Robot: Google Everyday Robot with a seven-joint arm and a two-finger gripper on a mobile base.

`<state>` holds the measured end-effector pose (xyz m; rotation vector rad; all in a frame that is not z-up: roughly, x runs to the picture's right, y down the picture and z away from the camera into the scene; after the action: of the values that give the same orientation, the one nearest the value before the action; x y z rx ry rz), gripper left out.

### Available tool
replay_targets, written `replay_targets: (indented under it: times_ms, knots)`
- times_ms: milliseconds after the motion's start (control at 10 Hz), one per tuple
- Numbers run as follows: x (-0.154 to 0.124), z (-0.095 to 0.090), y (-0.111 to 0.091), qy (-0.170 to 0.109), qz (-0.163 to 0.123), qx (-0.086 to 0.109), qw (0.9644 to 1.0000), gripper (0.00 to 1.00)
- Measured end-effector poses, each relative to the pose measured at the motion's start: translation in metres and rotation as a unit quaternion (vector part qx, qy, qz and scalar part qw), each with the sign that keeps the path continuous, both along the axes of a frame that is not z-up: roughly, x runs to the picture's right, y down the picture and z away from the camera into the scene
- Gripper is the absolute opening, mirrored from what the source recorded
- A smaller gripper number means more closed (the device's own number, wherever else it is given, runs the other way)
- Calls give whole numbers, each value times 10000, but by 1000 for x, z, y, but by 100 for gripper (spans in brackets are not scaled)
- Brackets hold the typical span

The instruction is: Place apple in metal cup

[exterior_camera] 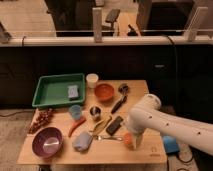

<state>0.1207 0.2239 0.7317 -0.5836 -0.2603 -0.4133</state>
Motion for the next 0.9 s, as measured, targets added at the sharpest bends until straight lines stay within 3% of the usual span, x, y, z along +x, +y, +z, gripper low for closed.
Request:
replay_targets:
  times_ms: [900]
  knots:
    - [-2, 18, 4, -216, 48, -157, 9996, 80]
